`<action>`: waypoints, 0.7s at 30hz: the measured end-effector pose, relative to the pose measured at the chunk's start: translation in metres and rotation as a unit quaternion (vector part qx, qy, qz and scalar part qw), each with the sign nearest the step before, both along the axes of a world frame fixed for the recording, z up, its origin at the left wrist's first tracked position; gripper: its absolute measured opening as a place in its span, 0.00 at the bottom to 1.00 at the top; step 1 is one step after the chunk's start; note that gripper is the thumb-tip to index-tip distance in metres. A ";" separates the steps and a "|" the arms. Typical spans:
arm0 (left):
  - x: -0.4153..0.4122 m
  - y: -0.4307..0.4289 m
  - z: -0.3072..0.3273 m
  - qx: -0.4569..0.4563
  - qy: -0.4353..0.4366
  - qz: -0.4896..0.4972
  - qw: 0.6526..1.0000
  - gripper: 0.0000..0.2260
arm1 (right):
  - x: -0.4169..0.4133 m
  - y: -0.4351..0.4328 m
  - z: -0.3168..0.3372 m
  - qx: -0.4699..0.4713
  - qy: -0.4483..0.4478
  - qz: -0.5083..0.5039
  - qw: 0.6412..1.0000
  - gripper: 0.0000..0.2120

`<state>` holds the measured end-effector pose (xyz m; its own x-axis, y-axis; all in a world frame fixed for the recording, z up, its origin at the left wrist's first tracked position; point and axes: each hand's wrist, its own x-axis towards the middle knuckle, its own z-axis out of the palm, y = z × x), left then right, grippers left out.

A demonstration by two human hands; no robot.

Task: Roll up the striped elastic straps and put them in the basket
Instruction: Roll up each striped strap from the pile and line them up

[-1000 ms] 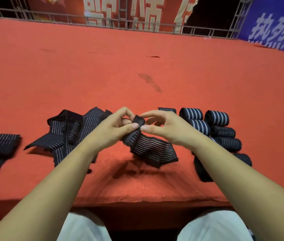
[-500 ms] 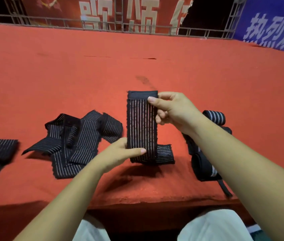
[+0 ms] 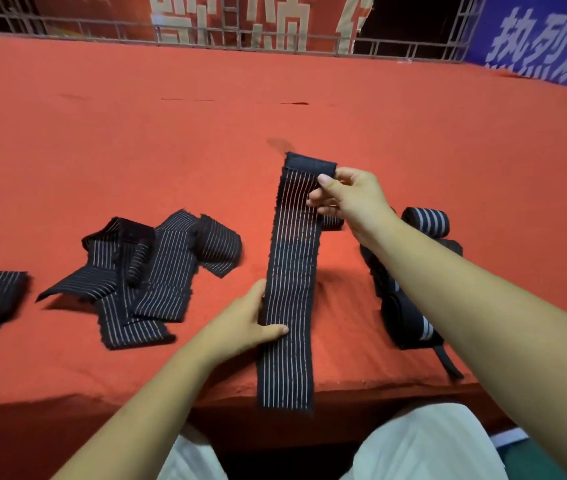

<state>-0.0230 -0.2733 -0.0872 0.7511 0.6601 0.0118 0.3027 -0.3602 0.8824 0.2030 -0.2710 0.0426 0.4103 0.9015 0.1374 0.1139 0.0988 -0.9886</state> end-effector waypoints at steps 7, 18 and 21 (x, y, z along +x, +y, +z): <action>0.002 -0.005 -0.030 0.212 0.076 0.058 0.973 0.41 | 0.001 0.031 -0.033 -0.090 -0.042 0.006 0.995 0.04; -0.003 0.004 -0.038 0.199 0.124 0.027 0.972 0.31 | 0.014 0.097 -0.094 -0.271 -0.076 0.011 0.960 0.06; 0.001 -0.003 -0.034 0.233 0.145 0.036 0.961 0.32 | 0.014 0.116 -0.103 -0.267 -0.075 -0.004 0.961 0.08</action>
